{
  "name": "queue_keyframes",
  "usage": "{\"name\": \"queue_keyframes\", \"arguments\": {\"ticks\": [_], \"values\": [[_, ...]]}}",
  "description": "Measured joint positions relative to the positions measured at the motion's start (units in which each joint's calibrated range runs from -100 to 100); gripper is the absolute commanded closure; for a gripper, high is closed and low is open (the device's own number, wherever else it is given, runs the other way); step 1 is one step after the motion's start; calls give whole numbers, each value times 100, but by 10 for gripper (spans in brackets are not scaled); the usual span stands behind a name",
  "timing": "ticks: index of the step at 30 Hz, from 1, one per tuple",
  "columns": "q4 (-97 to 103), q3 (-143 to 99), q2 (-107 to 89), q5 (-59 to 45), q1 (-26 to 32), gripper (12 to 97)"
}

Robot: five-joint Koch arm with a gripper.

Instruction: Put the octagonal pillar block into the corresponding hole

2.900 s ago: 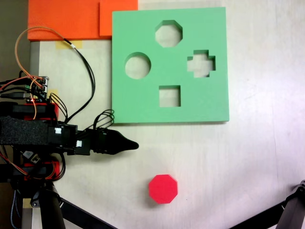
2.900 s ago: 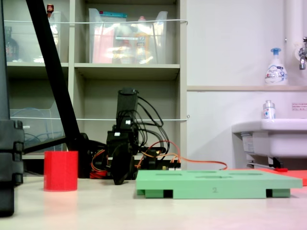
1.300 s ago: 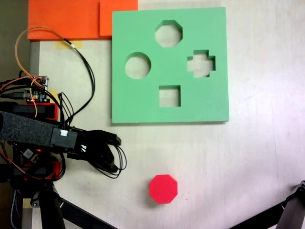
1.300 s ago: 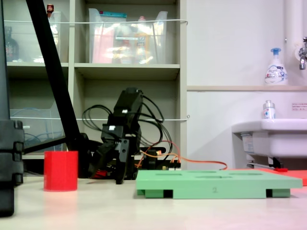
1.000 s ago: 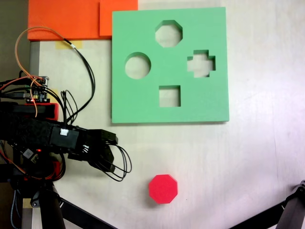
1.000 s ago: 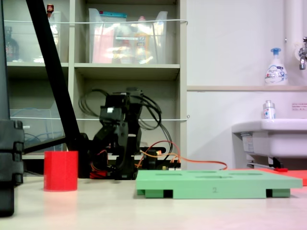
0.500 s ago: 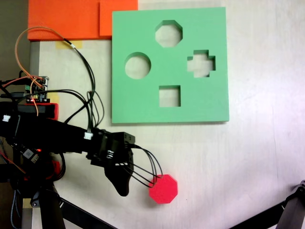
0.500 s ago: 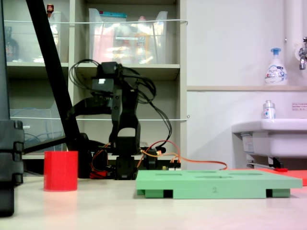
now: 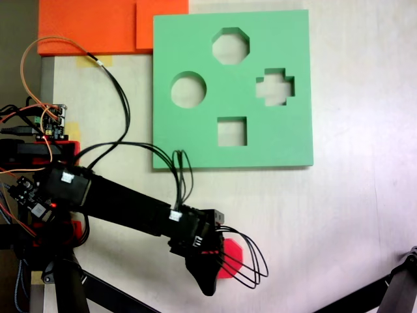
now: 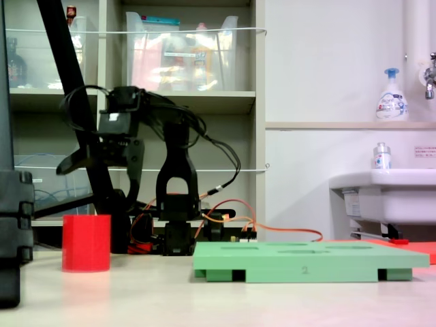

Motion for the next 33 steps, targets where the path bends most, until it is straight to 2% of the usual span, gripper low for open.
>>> {"name": "queue_keyframes", "arguments": {"ticks": [21,22,24,28,30,33], "values": [[10,245,2202,-249,-68,204],[10,245,2230,-249,-68,219],[20,245,2271,-249,-73,302],[49,265,2271,-244,-88,370],[59,353,2271,-239,-107,430],[78,412,2230,-244,-151,625]]}}
